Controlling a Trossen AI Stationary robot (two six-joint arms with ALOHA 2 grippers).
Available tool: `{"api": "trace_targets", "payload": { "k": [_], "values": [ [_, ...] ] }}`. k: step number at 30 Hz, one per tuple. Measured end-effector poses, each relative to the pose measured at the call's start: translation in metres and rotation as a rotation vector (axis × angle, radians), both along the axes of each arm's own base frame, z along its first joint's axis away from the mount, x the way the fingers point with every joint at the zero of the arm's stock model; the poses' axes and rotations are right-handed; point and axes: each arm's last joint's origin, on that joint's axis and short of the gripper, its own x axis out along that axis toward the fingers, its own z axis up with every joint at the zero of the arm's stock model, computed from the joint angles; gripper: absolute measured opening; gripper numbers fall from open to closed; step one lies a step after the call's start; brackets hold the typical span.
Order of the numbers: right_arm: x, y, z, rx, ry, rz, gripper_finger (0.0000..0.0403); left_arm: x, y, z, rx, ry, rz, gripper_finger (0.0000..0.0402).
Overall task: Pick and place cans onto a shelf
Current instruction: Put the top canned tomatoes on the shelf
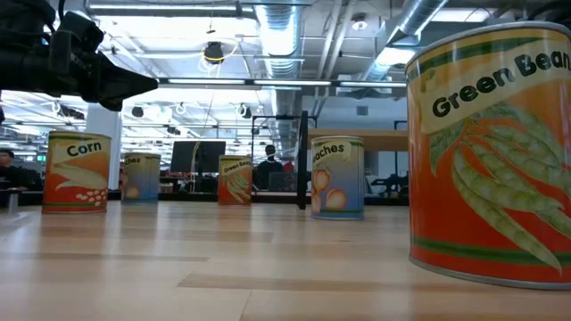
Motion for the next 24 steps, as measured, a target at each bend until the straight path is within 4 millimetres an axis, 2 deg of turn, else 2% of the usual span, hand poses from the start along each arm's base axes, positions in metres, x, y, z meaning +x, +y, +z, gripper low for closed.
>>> {"api": "trace_targets", "payload": {
  "k": [6,10,14,17,24],
  "values": [
    [-0.007,0.004,0.031,-0.105,-0.299,0.052,0.0033,0.0,0.0,0.0,0.0,0.0,0.0,0.0],
    [-0.008,0.009,0.043,-0.179,-0.333,0.172,0.0015,0.0,0.0,0.0,0.0,0.0,0.0,0.0],
    [0.003,0.01,0.051,-0.187,-0.246,0.188,0.0009,0.0,0.0,0.0,0.0,0.0,0.0,0.0],
    [0.014,0.013,0.067,-0.174,-0.167,0.209,0.0007,0.0,0.0,0.0,0.0,-0.001,0.0,0.0],
    [0.05,0.027,0.089,-0.064,0.202,0.189,0.0007,0.0,0.0,0.0,0.0,0.0,0.0,0.0]
  ]
}}
